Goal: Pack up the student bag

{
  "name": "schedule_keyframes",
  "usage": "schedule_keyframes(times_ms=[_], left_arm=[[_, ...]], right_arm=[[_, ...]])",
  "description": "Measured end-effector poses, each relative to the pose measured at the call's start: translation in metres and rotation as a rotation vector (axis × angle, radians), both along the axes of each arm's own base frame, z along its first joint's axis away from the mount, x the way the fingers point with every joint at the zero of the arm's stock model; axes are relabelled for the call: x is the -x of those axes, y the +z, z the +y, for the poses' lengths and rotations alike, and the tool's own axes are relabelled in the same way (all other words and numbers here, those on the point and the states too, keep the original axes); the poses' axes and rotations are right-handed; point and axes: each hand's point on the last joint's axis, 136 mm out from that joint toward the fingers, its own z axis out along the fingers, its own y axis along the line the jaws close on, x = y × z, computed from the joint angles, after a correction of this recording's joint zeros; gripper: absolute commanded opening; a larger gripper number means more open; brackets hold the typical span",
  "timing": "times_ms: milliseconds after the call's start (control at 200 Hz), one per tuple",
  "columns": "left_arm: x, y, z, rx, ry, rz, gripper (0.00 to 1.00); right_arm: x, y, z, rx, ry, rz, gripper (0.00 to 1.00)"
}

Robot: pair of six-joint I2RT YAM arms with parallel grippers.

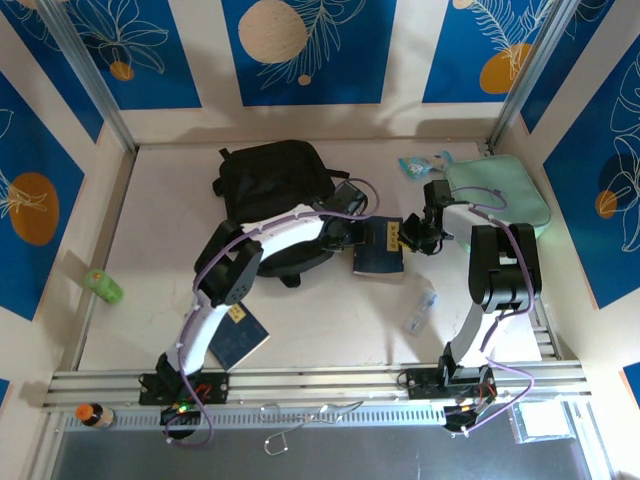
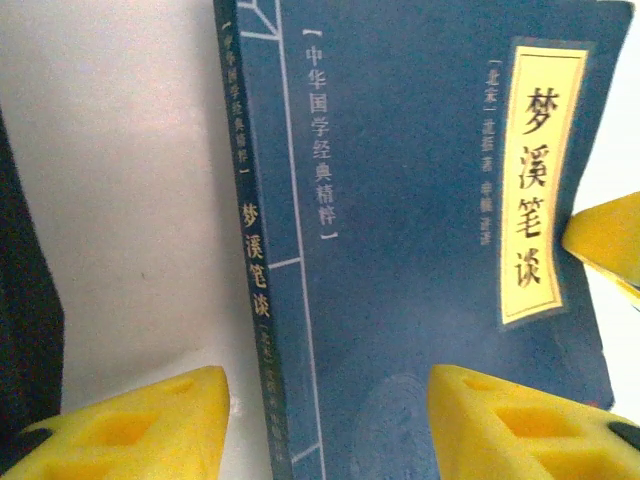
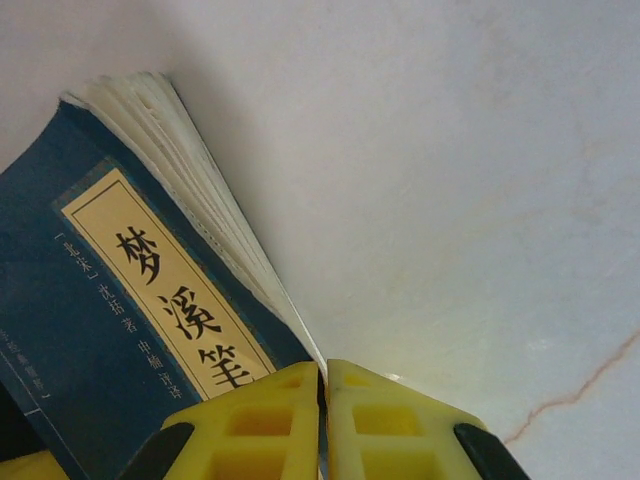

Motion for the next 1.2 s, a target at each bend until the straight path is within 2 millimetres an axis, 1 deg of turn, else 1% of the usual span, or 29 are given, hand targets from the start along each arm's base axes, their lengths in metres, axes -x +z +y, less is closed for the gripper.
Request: schedule_keyframes(times_ms=[80,130,250,310,395,525,555,685,750,805,870,975,1060,1140,1200], left_arm=[[0.001,-0.009,0.001,-0.012,0.0,0.013,0.56],[0.002,-0.014,0.001,-0.018,-0.002,0.021,0.54],[0.003,-0.011,-0.006,0.015,-0.015,0.038,0.46],[0.004,-0.013,-0.008,0.021,-0.022,0.045,0.45],[0.005,-0.01,-0.014,0.061,-0.034,0.06,0.42],[0.009,-0.01,-0.017,0.087,-0.036,0.09,0.35],[0.008,-0.01,-0.017,0.091,-0.035,0.094,0.33],[0.008,-0.008,-0.018,0.107,-0.031,0.106,0.18],[0.007,-0.005,-0.018,0.117,-0.03,0.108,0.11],[0.006,0.001,-0.02,0.132,-0.033,0.097,0.06],[0.005,0.012,-0.021,0.145,-0.042,0.076,0.0],[0.005,0.033,-0.018,0.16,-0.05,0.035,0.0],[0.003,0.055,-0.009,0.165,-0.049,-0.011,0.0],[0.003,0.075,0.002,0.169,-0.041,-0.051,0.0],[0.002,0.087,0.016,0.166,-0.023,-0.078,0.0]], right_arm=[[0.0,0.0,0.0,0.0,0.0,0.0,0.09],[0.0,0.0,0.0,0.0,0.0,0.0,0.09],[0.0,0.0,0.0,0.0,0.0,0.002,0.09],[0.0,0.0,0.0,-0.001,0.0,0.002,0.09],[0.0,0.0,0.0,-0.001,0.0,0.002,0.09],[0.0,0.0,0.0,0.0,-0.001,0.002,0.09],[0.0,0.0,-0.001,0.0,-0.002,0.002,0.09],[0.0,0.0,-0.003,0.001,-0.007,0.002,0.1],[-0.001,0.0,-0.004,0.003,-0.009,0.002,0.12],[-0.001,0.0,-0.004,0.006,-0.007,0.0,0.15],[-0.001,0.001,-0.005,0.009,-0.004,-0.006,0.21],[-0.002,0.01,-0.004,0.008,0.001,-0.032,0.36],[-0.003,0.028,-0.002,-0.01,-0.007,-0.083,0.48],[-0.007,0.049,0.005,-0.05,0.001,-0.159,0.55],[-0.011,0.065,0.013,-0.103,0.0,-0.214,0.57]])
